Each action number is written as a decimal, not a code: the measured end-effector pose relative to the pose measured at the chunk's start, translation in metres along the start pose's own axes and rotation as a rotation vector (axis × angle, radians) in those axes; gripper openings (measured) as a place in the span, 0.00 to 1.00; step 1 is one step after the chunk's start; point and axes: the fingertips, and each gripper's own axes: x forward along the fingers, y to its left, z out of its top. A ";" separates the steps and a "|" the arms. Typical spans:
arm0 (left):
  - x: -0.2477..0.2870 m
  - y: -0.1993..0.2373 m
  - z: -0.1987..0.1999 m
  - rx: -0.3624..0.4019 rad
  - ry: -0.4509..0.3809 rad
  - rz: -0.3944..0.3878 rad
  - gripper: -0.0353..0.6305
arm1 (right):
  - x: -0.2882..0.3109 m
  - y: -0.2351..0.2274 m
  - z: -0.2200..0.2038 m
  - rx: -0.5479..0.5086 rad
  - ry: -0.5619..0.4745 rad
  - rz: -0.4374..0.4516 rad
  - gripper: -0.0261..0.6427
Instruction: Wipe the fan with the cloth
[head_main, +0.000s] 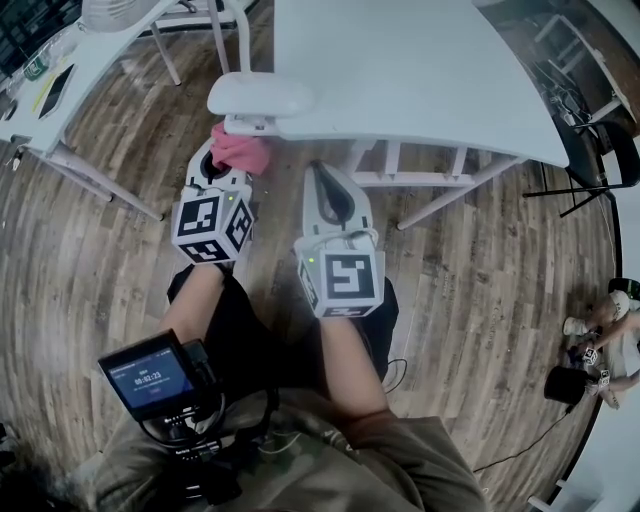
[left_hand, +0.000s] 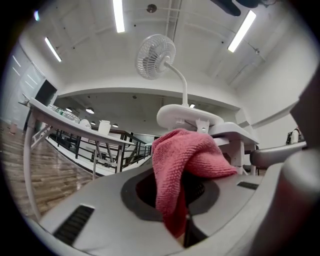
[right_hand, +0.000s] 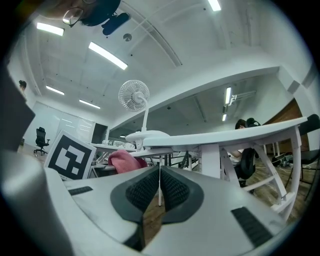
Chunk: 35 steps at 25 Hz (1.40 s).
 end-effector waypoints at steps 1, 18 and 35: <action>0.000 0.003 0.000 -0.005 -0.003 0.009 0.16 | 0.000 0.000 0.000 0.003 0.002 0.001 0.05; 0.021 -0.075 -0.024 0.024 0.046 -0.154 0.16 | -0.011 -0.014 -0.005 -0.009 0.043 -0.024 0.05; 0.029 -0.076 -0.001 -0.004 0.017 -0.147 0.16 | -0.015 -0.022 0.003 -0.011 0.007 -0.043 0.05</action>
